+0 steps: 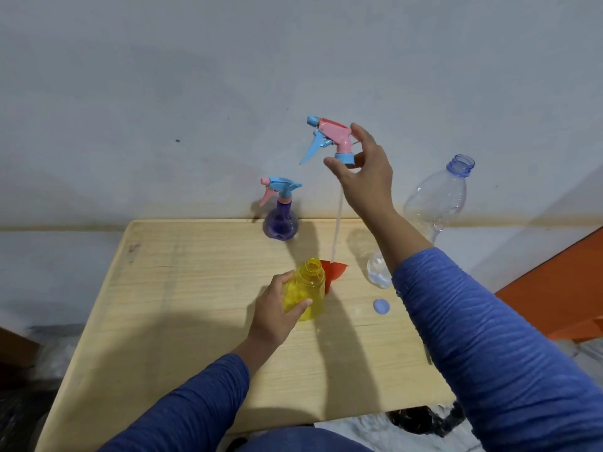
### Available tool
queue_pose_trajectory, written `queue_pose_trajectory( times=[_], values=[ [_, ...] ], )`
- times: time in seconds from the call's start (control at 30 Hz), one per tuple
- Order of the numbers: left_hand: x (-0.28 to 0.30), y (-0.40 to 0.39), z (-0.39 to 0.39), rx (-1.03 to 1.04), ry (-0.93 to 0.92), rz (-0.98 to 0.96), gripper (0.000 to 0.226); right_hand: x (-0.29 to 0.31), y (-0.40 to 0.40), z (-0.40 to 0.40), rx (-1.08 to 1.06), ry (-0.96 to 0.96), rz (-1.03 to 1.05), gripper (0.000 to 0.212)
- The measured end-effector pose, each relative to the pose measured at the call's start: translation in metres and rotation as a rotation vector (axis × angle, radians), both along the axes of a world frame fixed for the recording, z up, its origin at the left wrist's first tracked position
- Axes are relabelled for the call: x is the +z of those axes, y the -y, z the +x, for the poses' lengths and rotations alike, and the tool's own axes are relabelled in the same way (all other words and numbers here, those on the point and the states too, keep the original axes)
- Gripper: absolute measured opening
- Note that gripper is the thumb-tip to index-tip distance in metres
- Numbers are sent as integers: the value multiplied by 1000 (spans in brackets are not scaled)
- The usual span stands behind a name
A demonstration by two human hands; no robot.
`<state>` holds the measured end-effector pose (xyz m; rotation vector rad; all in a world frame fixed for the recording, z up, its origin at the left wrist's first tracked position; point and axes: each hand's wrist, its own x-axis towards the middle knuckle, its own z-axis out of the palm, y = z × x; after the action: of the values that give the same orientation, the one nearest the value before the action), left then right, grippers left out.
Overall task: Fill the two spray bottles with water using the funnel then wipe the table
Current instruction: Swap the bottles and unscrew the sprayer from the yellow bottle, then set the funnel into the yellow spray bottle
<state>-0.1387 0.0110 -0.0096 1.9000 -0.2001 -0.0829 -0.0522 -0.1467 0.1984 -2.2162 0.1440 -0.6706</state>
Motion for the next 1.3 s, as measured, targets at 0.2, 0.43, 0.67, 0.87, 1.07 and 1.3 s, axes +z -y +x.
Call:
queue_pose_trajectory(
  times=[0.2, 0.43, 0.67, 0.87, 1.07, 1.3],
  values=[
    [1, 0, -1, -6, -1, -7, 62, -48, 22, -22, -170, -158, 12, 66],
    [0, -2, -1, 12, 33, 17, 59, -147, 31, -65, -269, -382, 172, 66],
    [2, 1, 0, 42, 34, 76, 63, -176, 38, -60, -283, -502, 138, 61],
    [12, 1, -4, 38, 34, 110, 76, -182, 41, -41, -242, -545, 130, 59],
    [14, 2, -4, 57, -8, 79, 70, -186, 44, -26, -214, -615, 99, 61],
    [15, 2, -4, 45, -17, 69, 74, -193, 50, -17, -193, -701, 0, 58]
  ],
)
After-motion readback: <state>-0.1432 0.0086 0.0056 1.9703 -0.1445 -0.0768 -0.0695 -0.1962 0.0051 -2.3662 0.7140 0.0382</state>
